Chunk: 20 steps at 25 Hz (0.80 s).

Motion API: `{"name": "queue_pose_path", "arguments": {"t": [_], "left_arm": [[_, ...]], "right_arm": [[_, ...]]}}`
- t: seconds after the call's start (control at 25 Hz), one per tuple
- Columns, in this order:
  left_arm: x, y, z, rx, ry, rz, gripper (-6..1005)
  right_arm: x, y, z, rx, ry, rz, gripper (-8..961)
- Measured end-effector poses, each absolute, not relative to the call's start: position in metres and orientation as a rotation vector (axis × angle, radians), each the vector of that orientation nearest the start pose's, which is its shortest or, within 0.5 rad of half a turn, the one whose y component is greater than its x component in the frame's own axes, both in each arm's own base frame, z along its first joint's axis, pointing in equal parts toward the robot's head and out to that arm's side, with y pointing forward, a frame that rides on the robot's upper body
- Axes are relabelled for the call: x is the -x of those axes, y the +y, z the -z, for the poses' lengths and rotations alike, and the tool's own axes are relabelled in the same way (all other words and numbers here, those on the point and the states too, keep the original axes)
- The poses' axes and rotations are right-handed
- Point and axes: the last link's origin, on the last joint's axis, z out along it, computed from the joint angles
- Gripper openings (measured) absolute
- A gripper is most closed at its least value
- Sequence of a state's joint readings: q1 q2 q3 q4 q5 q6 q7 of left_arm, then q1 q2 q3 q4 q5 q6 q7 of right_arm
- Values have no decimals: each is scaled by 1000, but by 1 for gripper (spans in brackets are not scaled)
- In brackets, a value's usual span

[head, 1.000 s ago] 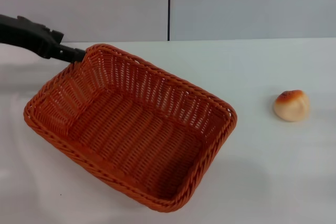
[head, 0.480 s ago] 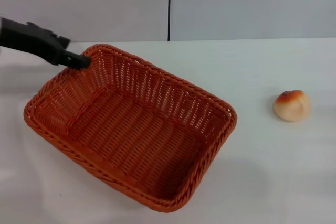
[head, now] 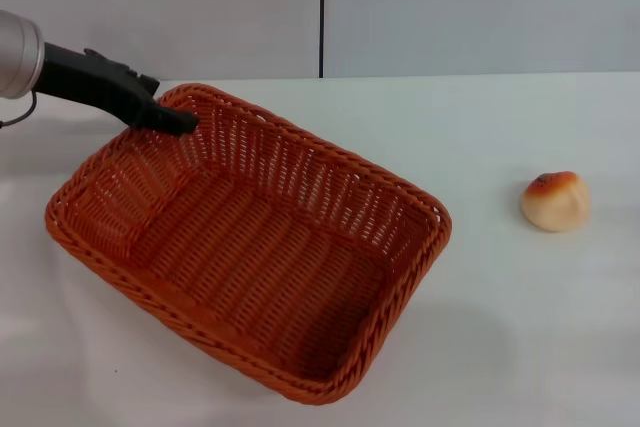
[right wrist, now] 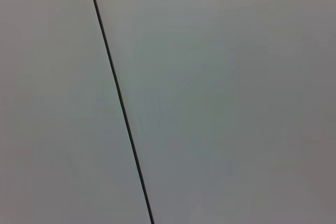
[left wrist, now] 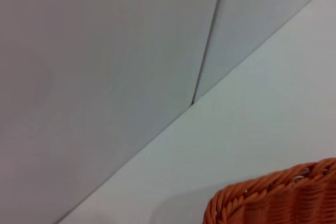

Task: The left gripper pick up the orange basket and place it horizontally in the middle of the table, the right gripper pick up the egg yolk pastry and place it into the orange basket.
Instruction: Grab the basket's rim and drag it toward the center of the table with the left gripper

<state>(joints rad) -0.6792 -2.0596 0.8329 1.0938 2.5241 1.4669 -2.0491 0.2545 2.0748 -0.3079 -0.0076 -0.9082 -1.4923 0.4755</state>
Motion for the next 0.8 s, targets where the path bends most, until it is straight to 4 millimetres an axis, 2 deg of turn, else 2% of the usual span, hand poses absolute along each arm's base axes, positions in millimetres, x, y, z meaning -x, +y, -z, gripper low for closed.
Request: {"name": "queue_pose_path", "arguments": {"t": [0.28,0.8], "left_arm": [[228,397,-54,2571,-816,-73,798],[232,402,-31,2585,-843,-13,797]], "right_arm": [[-394,241,-54,1185,660,-877,666],[-392,247,-41,1232,709,-870,666]]}}
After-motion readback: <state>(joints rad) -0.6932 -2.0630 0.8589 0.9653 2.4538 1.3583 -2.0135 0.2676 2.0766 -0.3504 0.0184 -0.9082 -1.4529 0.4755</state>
